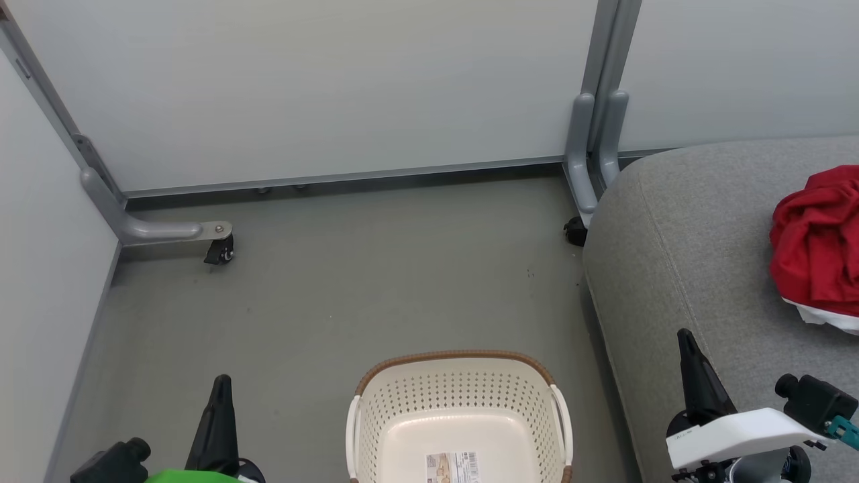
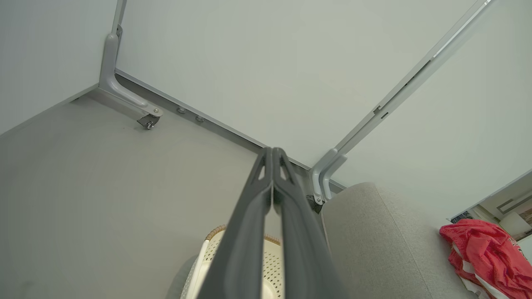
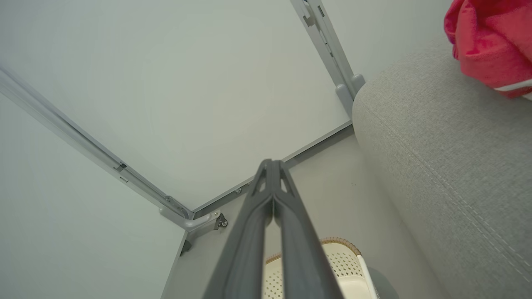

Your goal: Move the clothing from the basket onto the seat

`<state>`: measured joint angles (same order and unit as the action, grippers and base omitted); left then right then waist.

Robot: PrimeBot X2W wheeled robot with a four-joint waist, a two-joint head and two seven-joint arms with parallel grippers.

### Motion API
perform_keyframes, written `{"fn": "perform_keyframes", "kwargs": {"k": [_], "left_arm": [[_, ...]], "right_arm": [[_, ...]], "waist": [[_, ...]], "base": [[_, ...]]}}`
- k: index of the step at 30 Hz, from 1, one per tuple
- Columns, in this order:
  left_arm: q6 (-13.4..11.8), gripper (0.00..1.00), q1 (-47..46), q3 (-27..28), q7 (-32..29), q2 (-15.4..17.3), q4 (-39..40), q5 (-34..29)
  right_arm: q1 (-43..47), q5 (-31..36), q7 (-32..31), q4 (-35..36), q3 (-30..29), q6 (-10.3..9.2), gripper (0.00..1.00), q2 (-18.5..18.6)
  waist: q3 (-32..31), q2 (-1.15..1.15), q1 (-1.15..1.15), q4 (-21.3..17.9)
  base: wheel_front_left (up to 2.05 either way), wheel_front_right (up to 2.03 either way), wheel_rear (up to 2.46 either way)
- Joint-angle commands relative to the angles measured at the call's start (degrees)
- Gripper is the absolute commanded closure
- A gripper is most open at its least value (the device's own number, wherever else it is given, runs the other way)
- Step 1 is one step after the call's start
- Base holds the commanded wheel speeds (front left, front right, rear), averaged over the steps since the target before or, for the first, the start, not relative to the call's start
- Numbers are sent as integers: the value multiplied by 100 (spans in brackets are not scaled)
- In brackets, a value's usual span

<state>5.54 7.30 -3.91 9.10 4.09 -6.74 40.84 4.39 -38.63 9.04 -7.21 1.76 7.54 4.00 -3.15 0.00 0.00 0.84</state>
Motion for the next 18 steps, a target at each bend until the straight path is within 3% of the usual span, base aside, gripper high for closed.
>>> {"fn": "perform_keyframes", "kwargs": {"k": [1,18], "left_arm": [[29,100,-204,41,-43,45,32,242],[72,100,-495,196,-346,80,-138,1554]], "right_arm": [[-168,-235,-50,40,-34,-2,100,37],[-397,-1596,-356,-130,-144,-3,100,70]], "waist": [[5,0,0,-1],[65,0,0,-16]], "base": [[0,0,0],[0,0,0]]}}
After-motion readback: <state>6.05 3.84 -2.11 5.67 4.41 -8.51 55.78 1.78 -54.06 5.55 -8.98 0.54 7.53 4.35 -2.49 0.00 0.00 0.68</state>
